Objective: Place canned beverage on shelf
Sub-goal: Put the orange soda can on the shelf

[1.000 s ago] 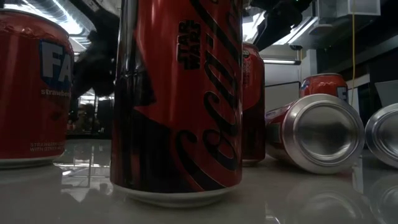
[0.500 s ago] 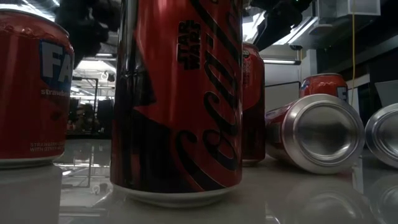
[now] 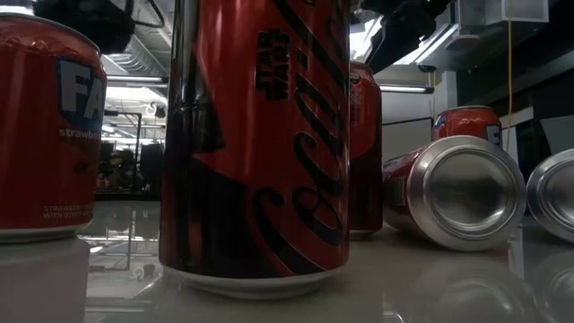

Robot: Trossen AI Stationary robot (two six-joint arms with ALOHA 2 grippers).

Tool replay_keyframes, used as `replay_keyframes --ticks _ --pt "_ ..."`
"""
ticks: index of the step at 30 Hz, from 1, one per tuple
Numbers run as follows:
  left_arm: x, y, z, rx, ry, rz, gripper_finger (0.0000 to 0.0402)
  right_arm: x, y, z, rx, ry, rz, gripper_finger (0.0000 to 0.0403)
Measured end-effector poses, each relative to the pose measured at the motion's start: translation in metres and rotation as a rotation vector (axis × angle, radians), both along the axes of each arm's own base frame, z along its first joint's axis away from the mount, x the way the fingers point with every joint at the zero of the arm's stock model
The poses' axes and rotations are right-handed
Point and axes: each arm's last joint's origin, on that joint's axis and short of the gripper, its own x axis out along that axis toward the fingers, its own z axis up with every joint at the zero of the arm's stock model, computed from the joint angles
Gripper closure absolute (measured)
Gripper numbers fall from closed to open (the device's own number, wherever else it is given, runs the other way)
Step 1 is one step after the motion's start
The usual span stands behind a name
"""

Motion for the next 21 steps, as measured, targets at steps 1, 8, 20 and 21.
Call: replay_keyframes --ticks 1,8,20,21 --pt "0.0 -0.004 0.0 0.005 0.001 -0.003 0.0064 0.0 0.0 0.0 0.0 0.0 0.0 0.0061" --pt "-0.005 -0.028 -0.003 0.03 0.041 0.002 0.0064 0.0 0.0 0.0 0.013 -0.002 0.012 0.0061" --pt "-0.014 -0.044 -0.027 0.052 0.128 -0.153 0.0064 0.0 0.0 0.0 0.013 -0.003 0.011 0.0061" --pt "-0.014 -0.045 -0.03 0.052 0.129 -0.163 0.0064 0.0 0.0 0.0 0.013 -0.002 0.012 0.0061"
